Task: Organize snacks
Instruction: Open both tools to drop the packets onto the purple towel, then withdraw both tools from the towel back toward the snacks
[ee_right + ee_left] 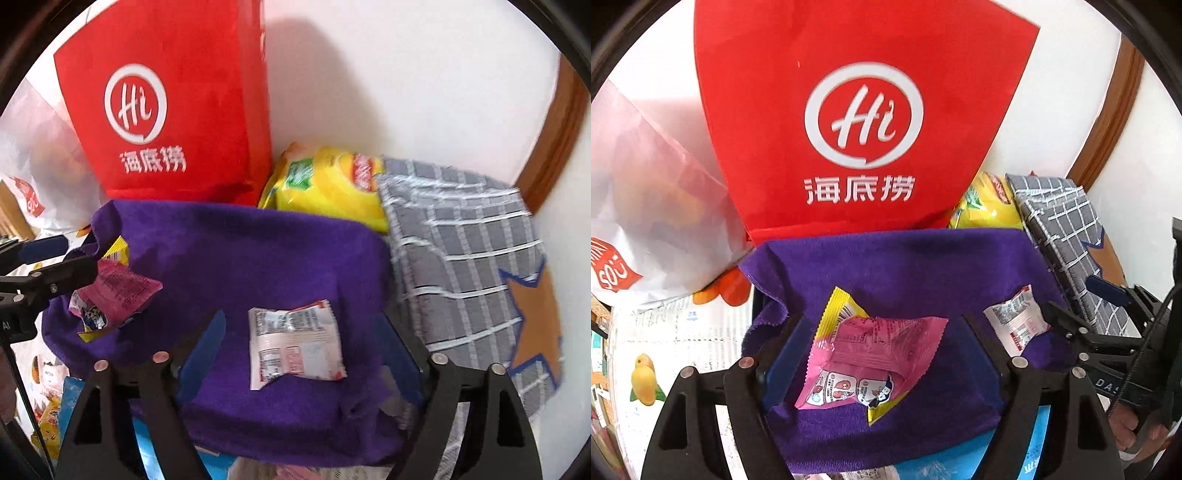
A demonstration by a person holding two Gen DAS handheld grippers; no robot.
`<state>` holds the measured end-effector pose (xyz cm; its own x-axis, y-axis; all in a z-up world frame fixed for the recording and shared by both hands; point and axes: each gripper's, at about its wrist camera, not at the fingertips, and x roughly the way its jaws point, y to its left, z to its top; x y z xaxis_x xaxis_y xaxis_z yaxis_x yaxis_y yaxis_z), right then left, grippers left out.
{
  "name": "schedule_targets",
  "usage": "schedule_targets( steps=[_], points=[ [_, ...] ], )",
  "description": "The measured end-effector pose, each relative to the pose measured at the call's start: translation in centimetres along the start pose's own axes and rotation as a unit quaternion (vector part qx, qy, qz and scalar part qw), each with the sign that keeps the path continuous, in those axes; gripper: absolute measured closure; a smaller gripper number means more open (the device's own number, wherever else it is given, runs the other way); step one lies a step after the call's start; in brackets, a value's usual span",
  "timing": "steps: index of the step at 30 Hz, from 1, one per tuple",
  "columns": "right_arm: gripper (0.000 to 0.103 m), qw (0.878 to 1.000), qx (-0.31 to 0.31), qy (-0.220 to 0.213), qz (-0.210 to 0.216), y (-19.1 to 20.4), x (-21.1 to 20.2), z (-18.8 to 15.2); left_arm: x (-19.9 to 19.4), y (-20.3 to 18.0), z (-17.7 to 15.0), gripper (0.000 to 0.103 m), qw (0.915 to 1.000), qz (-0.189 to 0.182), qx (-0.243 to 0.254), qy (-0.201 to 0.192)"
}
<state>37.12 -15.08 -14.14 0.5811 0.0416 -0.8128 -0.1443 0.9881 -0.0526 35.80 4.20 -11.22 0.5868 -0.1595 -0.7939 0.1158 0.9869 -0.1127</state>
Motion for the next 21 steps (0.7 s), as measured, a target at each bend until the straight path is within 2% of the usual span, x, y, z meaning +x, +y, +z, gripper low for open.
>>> schedule_targets(
  steps=[7,11,14,16,21],
  points=[
    [0.016,0.999,0.048,-0.009,-0.013,-1.8,-3.8,-0.7,-3.1,-0.8,0.1,0.023,0.9996,-0.011,-0.003,-0.026],
    [0.016,0.999,0.036,-0.013,-0.029,-2.3,-6.4,-1.6,-6.0,-1.0,-0.2,0.023,0.9984,-0.022,-0.013,-0.050],
    [0.016,0.998,0.030,-0.029,-0.037,-2.4,-8.6,-2.8,-8.0,-1.4,-1.0,0.023,0.9982,-0.026,-0.014,-0.052],
    [0.016,0.998,0.037,-0.033,-0.030,-2.6,-9.6,-3.7,-9.3,-1.6,-2.0,0.023,0.9983,-0.023,-0.013,-0.052],
    [0.016,0.997,0.067,-0.033,0.021,-3.2,-12.3,-6.2,-12.5,-1.8,-4.9,0.023,0.9982,-0.014,-0.012,-0.057]
  ],
)
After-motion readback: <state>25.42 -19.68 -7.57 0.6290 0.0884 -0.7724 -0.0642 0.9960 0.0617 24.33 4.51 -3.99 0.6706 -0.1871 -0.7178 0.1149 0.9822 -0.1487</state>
